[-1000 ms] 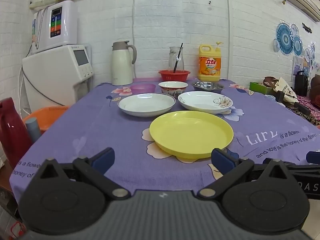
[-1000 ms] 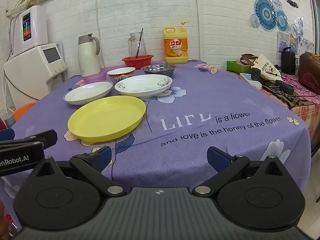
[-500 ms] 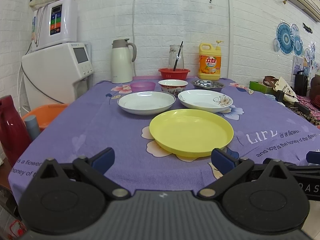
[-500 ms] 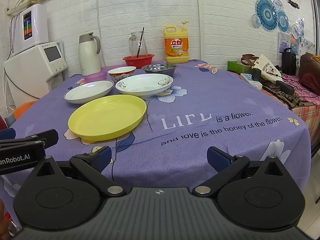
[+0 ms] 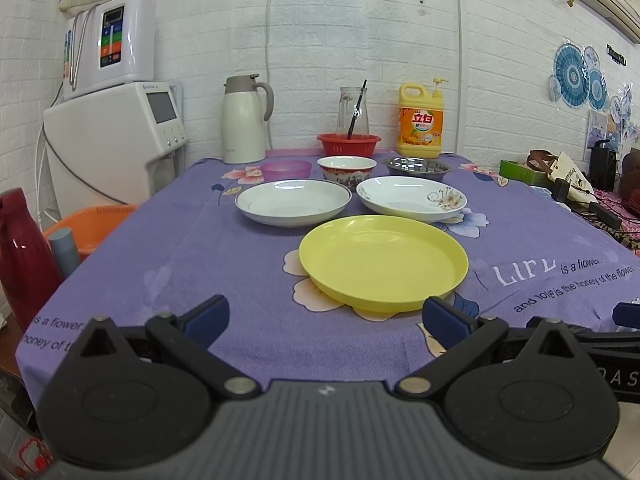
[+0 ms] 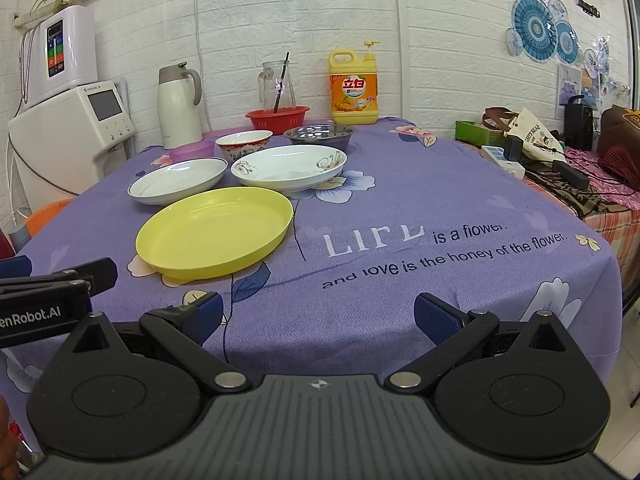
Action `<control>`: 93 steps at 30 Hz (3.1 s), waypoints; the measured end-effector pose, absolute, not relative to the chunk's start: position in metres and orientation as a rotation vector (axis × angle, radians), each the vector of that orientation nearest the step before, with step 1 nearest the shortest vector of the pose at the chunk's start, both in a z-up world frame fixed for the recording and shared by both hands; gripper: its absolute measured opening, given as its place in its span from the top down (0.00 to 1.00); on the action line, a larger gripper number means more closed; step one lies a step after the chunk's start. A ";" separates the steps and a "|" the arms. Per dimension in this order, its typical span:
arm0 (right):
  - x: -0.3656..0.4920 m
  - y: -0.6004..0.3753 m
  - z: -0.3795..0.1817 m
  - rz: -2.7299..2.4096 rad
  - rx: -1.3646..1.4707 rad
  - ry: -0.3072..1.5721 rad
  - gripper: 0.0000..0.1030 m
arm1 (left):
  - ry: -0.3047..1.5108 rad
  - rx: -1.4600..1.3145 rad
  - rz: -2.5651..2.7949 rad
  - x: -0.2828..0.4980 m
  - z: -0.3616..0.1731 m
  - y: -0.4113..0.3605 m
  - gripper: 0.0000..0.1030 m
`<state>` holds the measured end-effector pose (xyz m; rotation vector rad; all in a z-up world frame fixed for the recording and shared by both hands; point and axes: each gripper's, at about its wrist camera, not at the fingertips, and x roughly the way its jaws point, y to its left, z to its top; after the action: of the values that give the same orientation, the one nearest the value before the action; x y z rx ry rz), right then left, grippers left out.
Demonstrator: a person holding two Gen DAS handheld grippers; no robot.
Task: Organize plates and bowls
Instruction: 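Move the left tool toward the rim of the yellow plastic plate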
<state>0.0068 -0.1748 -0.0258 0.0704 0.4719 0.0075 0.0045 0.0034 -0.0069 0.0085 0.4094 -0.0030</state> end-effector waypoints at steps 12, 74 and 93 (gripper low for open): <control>0.006 -0.174 -0.025 0.012 0.066 0.478 0.00 | 0.419 0.009 0.000 0.005 -0.009 0.006 0.01; 0.140 -0.166 -0.015 0.106 0.009 0.596 0.00 | 0.602 -0.112 -0.008 0.145 -0.014 0.045 0.01; 0.198 -0.155 -0.039 0.135 -0.016 0.676 0.00 | 0.669 -0.028 -0.016 0.204 -0.032 0.033 0.01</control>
<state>0.1985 -0.1550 -0.0388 -0.0157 0.6760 0.1348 0.2036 0.0328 -0.0324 -0.0284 0.6690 -0.0155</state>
